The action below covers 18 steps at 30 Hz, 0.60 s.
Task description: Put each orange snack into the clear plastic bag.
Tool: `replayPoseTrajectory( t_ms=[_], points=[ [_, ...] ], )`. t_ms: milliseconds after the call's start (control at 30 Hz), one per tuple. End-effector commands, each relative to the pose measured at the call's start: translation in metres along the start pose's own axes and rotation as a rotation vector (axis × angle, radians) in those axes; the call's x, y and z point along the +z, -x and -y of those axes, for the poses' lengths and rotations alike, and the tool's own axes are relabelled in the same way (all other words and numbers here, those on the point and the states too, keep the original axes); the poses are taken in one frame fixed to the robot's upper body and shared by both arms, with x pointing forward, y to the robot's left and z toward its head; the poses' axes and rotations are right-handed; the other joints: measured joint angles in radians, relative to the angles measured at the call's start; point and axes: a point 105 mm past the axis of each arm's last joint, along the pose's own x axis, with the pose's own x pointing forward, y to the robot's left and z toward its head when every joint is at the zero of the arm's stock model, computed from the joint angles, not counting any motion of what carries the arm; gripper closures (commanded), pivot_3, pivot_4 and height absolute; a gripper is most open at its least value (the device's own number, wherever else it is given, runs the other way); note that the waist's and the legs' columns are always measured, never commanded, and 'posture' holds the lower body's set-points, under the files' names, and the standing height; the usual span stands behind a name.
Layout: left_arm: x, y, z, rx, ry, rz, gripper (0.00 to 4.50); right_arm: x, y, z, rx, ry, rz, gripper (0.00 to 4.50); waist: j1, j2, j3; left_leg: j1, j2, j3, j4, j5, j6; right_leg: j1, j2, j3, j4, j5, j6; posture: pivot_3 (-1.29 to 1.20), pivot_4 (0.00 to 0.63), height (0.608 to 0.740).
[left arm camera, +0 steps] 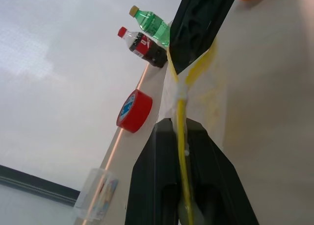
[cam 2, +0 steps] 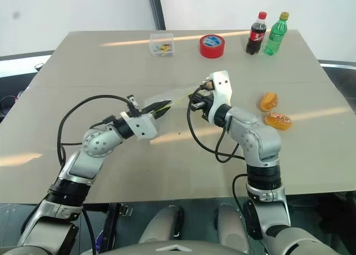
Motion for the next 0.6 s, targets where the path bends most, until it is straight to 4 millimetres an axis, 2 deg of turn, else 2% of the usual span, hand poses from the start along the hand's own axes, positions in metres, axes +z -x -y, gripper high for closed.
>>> replayPoseTrajectory(
  t_ms=[33, 100, 167, 233, 367, 467, 567, 600],
  points=[
    [0.015, 0.0, -0.009, 0.026, -0.017, 0.062, 4.5, -0.006, -0.006, -0.001, -0.023, 0.276, 0.011, 4.45, 0.0, 0.0, 0.0, 0.0, 0.0, 0.0, 0.0, 0.0, 0.0, 0.0, 0.0, 0.0, 0.0, 0.0, 0.0, 0.0, 0.15, 0.74],
    [0.014, 0.0, -0.009, 0.022, -0.016, 0.062, 4.5, -0.011, -0.008, 0.001, -0.034, 0.456, 0.009, 4.45, 0.001, 0.0, 0.0, 0.0, 0.0, 0.0, 0.0, 0.0, 0.0, 0.0, 0.0, 0.0, 0.0, 0.0, 0.0, 0.0, 0.15, 0.74],
    [0.012, 0.002, -0.009, 0.016, -0.016, 0.059, 4.5, -0.012, -0.009, 0.005, -0.046, 0.762, 0.021, 4.45, 0.0, 0.0, 0.0, 0.0, -0.001, 0.001, 0.0, 0.0, 0.0, 0.0, 0.0, 0.0, 0.0, 0.0, 0.0, 0.0, 0.15, 0.74],
    [0.01, 0.003, -0.008, 0.008, -0.019, 0.056, 4.5, -0.016, -0.009, 0.006, -0.024, 0.991, 0.039, 4.45, 0.001, 0.0, 0.0, 0.0, -0.001, 0.001, 0.0, 0.0, 0.0, 0.0, 0.0, 0.0, -0.001, 0.0, 0.0, 0.0, 0.15, 0.74],
    [0.008, 0.003, -0.007, 0.0, -0.021, 0.056, 4.5, -0.022, -0.013, 0.008, 0.003, 1.254, 0.057, 4.45, -0.003, 0.0, 0.0, 0.0, 0.0, 0.002, 0.0, 0.0, 0.0, 0.0, 0.001, 0.001, 0.0, 0.0, 0.0, 0.0, 0.15, 0.74],
    [0.006, 0.002, -0.007, 0.0, -0.015, 0.054, 4.5, -0.024, -0.017, 0.011, 0.019, 1.353, 0.055, 3.65, -0.001, 0.0, 0.0, 0.001, 0.0, 0.002, 0.0, 0.0, 0.0, 0.0, 0.001, 0.001, 0.0, 0.0, 0.0, 0.0, 0.15, 0.74],
    [0.003, 0.003, -0.008, 0.013, -0.006, 0.044, 4.5, -0.021, -0.019, 0.014, -0.001, 1.37, 0.061, 2.29, 0.002, 0.0, 0.0, 0.0, 0.0, 0.002, 0.0, 0.0, 0.0, 0.0, 0.001, 0.001, -0.001, 0.0, 0.0, 0.0, 0.15, 0.74],
    [0.002, 0.004, -0.009, 0.02, 0.003, 0.038, 4.5, -0.019, -0.019, 0.015, -0.015, 1.373, 0.064, 1.63, 0.003, 0.0, 0.0, 0.0, 0.0, 0.001, 0.0, 0.0, 0.0, 0.0, 0.001, 0.001, -0.001, 0.0, 0.0, 0.0, 0.15, 0.74]
  ],
)
